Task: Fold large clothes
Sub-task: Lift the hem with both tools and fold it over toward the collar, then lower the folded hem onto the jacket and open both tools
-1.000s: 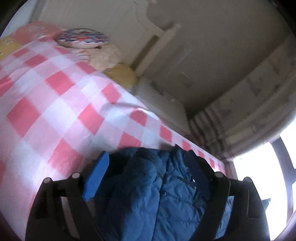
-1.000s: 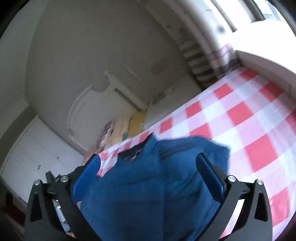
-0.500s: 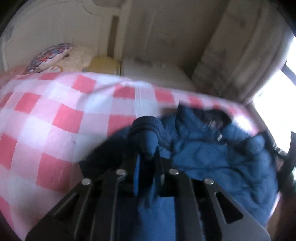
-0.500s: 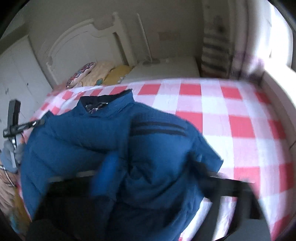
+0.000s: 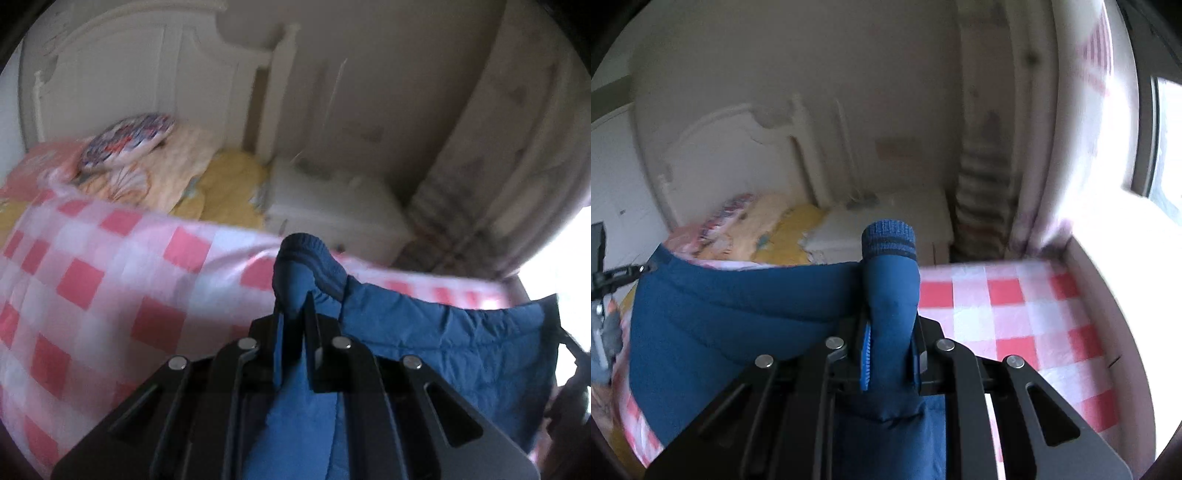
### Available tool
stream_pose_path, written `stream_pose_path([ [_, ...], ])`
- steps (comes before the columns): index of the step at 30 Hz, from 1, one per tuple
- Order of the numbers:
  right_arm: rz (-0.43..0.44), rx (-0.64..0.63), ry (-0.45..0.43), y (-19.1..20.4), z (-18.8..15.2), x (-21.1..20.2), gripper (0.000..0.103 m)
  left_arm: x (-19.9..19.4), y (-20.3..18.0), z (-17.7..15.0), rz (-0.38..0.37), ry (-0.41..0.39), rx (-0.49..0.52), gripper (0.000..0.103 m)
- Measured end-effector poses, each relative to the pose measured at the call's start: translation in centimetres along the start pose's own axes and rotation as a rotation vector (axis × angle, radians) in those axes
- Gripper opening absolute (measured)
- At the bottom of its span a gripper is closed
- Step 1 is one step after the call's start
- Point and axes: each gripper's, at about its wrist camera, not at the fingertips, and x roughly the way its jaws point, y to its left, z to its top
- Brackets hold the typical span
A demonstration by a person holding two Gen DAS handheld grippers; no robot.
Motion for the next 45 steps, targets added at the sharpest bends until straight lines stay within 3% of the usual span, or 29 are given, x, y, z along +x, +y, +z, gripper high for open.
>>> stream_pose_path([
  [4, -0.071, 0.032, 0.142, -1.0, -3.4, 6.1, 0.017, 5.5, 0.4, -3.4, 0.101, 0.066, 0.035, 0.012],
  [6, -0.058, 0.08, 0.177, -2.0, -5.2, 8.3, 0.018, 7.5, 0.7, -5.1, 0.114, 0.07, 0.056, 0.016],
  [13, -0.049, 0.133, 0.122, -2.4, -5.5, 7.7, 0.018, 5.9, -0.1, -4.2, 0.13, -0.028, 0.076, 0.014],
  [16, -0.026, 0.161, 0.136, -3.3, -5.0, 7.6, 0.018, 6.7, -0.3, -3.9, 0.138, 0.009, 0.094, 0.015],
  [19, -0.058, 0.151, 0.182, -3.1, -5.5, 9.5, 0.021, 9.8, -0.5, -5.1, 0.18, 0.117, 0.11, 0.031],
  [20, -0.065, 0.155, 0.187, -3.2, -5.5, 9.7, 0.023, 10.0, -0.6, -5.0, 0.19, 0.124, 0.112, 0.035],
  [21, -0.079, 0.154, 0.198, -3.1, -5.3, 9.9, 0.025, 9.7, -0.6, -4.8, 0.207, 0.113, 0.107, 0.046],
  [23, -0.083, 0.141, 0.236, -3.0, -4.9, 9.7, 0.052, 7.9, -0.6, -4.4, 0.219, 0.049, 0.102, 0.064],
  [24, -0.076, 0.137, 0.248, -2.8, -4.7, 9.1, 0.057, 6.6, -0.6, -4.3, 0.212, -0.001, 0.09, 0.072],
  [26, -0.037, 0.152, 0.185, -2.4, -4.2, 6.9, 0.094, 3.2, -0.8, -4.1, 0.215, -0.131, 0.052, 0.085],
  [27, -0.027, 0.152, 0.122, -1.7, -3.7, 5.4, 0.098, 1.7, -1.4, -4.0, 0.187, -0.178, 0.041, 0.089],
  [30, 0.002, 0.023, 0.069, 3.1, -2.5, 4.1, 0.098, 0.6, -5.4, -3.7, 0.1, -0.17, 0.113, 0.089],
  [34, -0.058, -0.323, 0.111, 12.5, -3.0, 6.9, 0.083, 3.4, -13.0, -5.0, 0.129, -0.088, 0.342, 0.09],
  [37, -0.078, -0.43, 0.217, 15.5, -4.1, 10.6, 0.08, 7.6, -15.5, -6.2, 0.195, -0.001, 0.44, 0.09],
  [39, -0.068, -0.436, 0.293, 15.4, -4.9, 12.9, 0.08, 10.3, -15.4, -7.3, 0.207, 0.082, 0.453, 0.091],
  [45, 0.001, -0.349, 0.31, 13.7, -5.7, 14.1, 0.082, 11.3, -13.8, -7.9, 0.184, 0.059, 0.387, 0.099],
])
